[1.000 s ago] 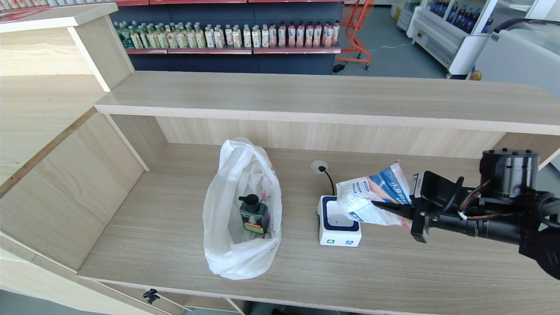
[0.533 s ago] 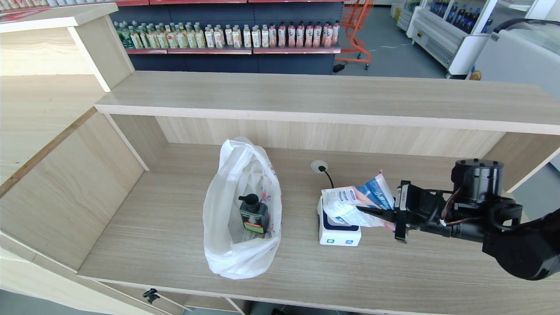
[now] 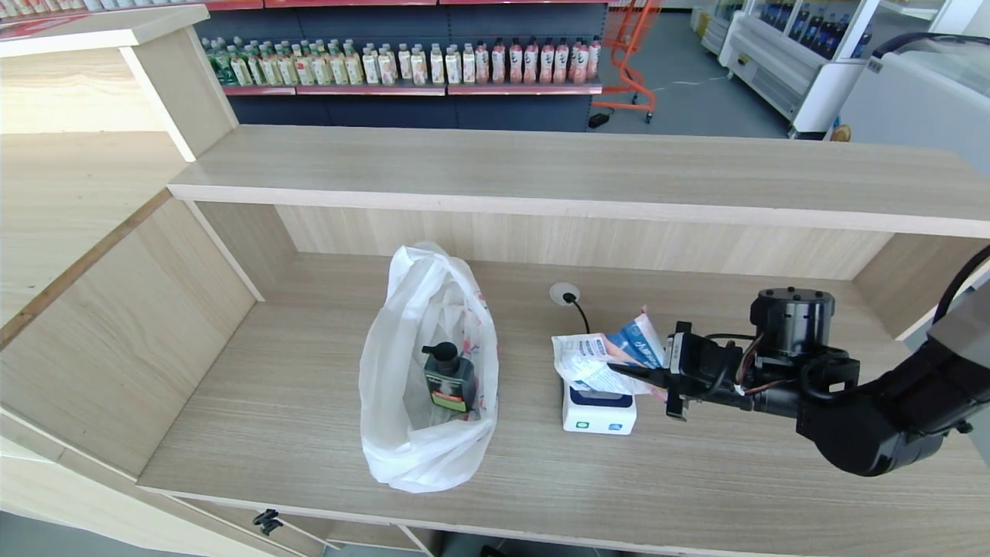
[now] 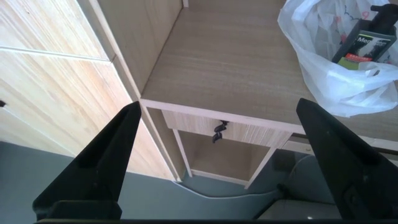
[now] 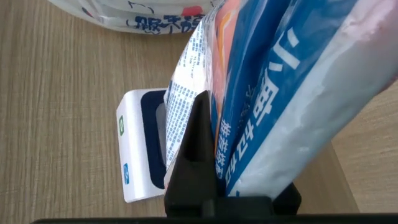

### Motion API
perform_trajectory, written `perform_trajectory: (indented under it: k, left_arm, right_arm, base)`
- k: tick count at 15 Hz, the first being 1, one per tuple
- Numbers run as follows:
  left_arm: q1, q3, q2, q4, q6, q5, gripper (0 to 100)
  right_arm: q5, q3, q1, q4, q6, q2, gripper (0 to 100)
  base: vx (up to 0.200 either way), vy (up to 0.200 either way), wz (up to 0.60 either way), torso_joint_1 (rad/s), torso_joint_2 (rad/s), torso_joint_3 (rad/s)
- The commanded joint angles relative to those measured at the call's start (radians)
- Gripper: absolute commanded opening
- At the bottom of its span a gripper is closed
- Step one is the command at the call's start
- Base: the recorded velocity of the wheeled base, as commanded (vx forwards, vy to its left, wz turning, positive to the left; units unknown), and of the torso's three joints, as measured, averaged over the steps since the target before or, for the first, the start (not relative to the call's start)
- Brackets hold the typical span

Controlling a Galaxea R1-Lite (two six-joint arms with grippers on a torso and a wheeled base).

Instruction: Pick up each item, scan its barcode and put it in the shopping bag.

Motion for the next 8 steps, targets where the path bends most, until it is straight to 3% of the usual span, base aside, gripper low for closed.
perform_trajectory:
  k: [1, 4, 6, 8]
  left_arm:
    - [0.0, 0.0, 0.0, 0.0, 0.0, 0.001, 100]
    - [0.0, 0.0, 0.0, 0.0, 0.0, 0.001, 100]
    - [0.0, 0.0, 0.0, 0.0, 0.0, 0.001, 100]
    - [0.0, 0.0, 0.0, 0.0, 0.0, 0.001, 100]
  right_arm:
    - [-0.001, -0.004, 0.008, 0.002, 0.003, 0.011, 0]
    - [-0.001, 0.0, 0.011, 0.007, 0.053, -0.01, 0]
    - [-0.015, 0.006, 0.011, 0.009, 0.17, -0.069, 0]
    - [-0.066, 0.011, 0.024, 0.033, 0.38, -0.162, 0]
  base:
    - [0.0, 0.0, 0.0, 0.0, 0.0, 0.0]
    - [0.0, 0.0, 0.0, 0.0, 0.0, 0.0]
    - [0.0, 0.0, 0.0, 0.0, 0.0, 0.0]
    - [0.0, 0.0, 0.0, 0.0, 0.0, 0.0]
